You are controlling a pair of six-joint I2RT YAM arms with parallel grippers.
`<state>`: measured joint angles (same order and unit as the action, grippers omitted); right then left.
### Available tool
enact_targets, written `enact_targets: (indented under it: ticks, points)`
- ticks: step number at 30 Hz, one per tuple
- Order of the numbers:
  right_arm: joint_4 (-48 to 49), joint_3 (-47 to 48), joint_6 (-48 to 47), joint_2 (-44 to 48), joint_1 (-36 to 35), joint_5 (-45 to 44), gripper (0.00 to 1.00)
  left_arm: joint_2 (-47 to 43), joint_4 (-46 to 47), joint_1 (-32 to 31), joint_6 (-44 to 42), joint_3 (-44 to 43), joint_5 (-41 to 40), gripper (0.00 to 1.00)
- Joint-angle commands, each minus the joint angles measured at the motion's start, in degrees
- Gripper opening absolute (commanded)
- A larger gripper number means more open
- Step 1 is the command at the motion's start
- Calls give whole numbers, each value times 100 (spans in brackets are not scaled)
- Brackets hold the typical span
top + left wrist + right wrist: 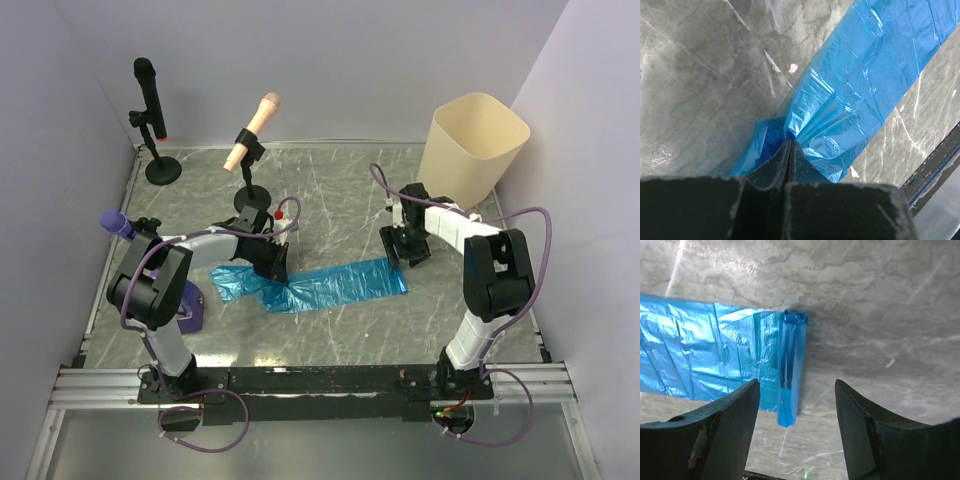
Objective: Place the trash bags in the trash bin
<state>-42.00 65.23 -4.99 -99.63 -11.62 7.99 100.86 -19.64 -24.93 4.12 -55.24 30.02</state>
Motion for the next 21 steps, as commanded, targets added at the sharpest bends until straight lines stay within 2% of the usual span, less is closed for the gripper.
enact_targets:
  ticks: [1,8,10,12,14,17,19,21]
  points:
    - [113,16,139,-231,-33,105,67,65,-225,76,-210,84,-787,3]
    - [69,7,481,-469,-482,299,64,-57,-154,102,-245,101,-708,6]
    - [60,7,491,-539,-543,509,61,-101,-145,128,-254,128,-699,7]
    - [78,33,806,-583,-570,947,63,-154,-137,155,-263,137,-717,8]
    - [113,77,938,-618,-578,1396,70,-207,-119,181,-263,163,-708,8]
    - [122,191,1132,-671,-718,1565,82,-277,-110,208,-245,207,-673,8]
    - [69,279,1211,-741,-911,1409,99,-321,-102,208,-210,216,-638,8]
    - [-18,411,1325,-855,-1192,1101,99,-356,-110,208,-175,207,-576,8]
